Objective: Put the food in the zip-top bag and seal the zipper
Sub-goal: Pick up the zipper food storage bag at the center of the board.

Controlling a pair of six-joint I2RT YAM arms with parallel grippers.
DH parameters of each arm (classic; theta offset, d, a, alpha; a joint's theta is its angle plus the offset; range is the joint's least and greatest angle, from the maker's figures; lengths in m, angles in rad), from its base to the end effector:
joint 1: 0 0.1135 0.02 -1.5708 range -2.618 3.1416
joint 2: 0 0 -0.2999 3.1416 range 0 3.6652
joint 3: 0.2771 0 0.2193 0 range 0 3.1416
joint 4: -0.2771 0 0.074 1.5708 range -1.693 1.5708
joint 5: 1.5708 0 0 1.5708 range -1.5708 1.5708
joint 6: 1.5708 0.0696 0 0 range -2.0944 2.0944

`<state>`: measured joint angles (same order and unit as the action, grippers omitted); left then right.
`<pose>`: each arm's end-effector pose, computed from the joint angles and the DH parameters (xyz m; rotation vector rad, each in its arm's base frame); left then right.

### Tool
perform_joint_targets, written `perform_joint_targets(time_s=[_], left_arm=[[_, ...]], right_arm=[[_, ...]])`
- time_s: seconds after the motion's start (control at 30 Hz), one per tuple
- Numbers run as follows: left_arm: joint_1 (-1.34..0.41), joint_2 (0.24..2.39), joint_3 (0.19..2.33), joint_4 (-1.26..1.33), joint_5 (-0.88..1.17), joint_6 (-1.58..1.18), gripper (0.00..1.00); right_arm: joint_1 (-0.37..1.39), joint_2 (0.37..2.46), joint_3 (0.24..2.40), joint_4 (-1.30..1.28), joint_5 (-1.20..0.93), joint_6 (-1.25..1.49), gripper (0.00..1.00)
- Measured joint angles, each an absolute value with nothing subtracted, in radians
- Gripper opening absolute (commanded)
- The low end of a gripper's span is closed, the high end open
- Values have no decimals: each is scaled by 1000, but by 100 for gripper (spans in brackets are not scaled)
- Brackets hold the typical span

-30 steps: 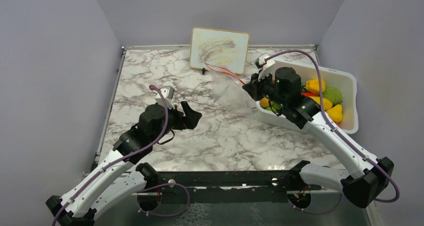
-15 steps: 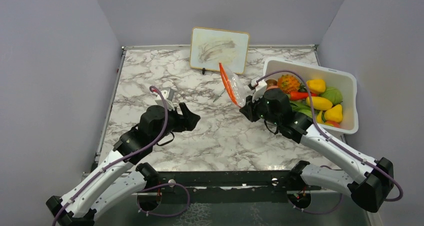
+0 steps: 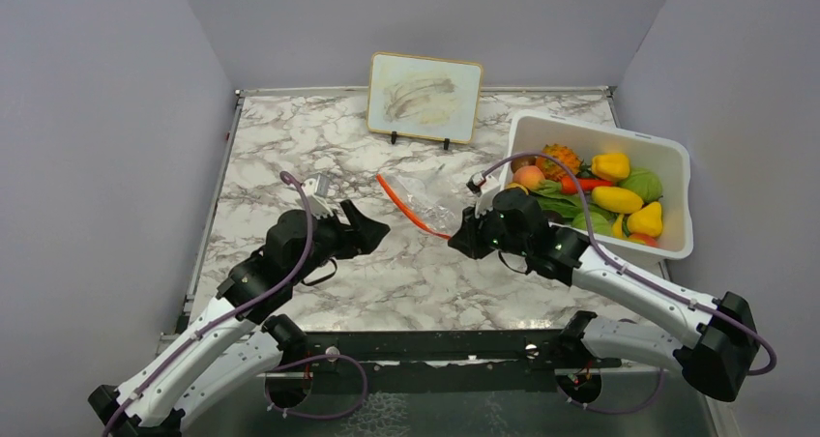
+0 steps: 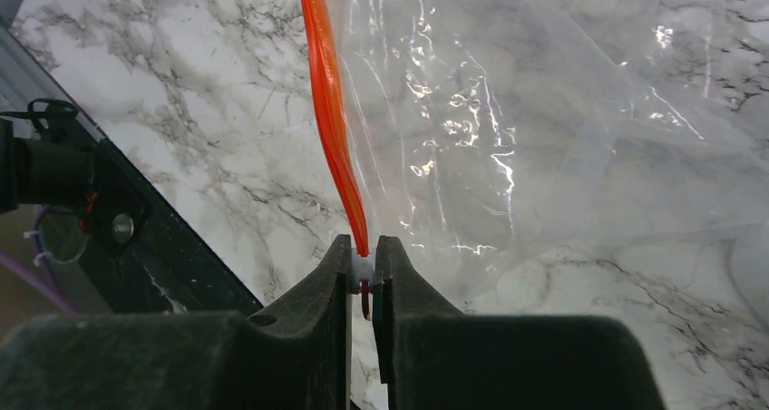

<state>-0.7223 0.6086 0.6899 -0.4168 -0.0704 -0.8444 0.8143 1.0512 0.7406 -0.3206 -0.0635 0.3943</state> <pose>0.0893 -0.0722 0.3147 -0.1747 2.0256 -0.9681 0.1382 0.1529 0.2818 -0.5161 2.2433 0.7241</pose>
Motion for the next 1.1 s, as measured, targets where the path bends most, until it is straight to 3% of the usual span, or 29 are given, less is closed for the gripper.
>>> perform_joint_targets(time_s=[0.13, 0.3, 0.73, 1.1], left_arm=[[-722, 621, 645, -366, -51, -868, 58], [-722, 667, 599, -314, -41, -903, 50], [-722, 687, 515, -204, -46, -1056, 43], [-722, 580, 429, -126, -182, -1187, 41]], right_arm=[[821, 1056, 720, -280, -103, 433, 1], [824, 1040, 682, -239, -142, 485, 1], [824, 918, 635, -194, -182, 582, 1], [824, 872, 596, -173, -224, 617, 1]])
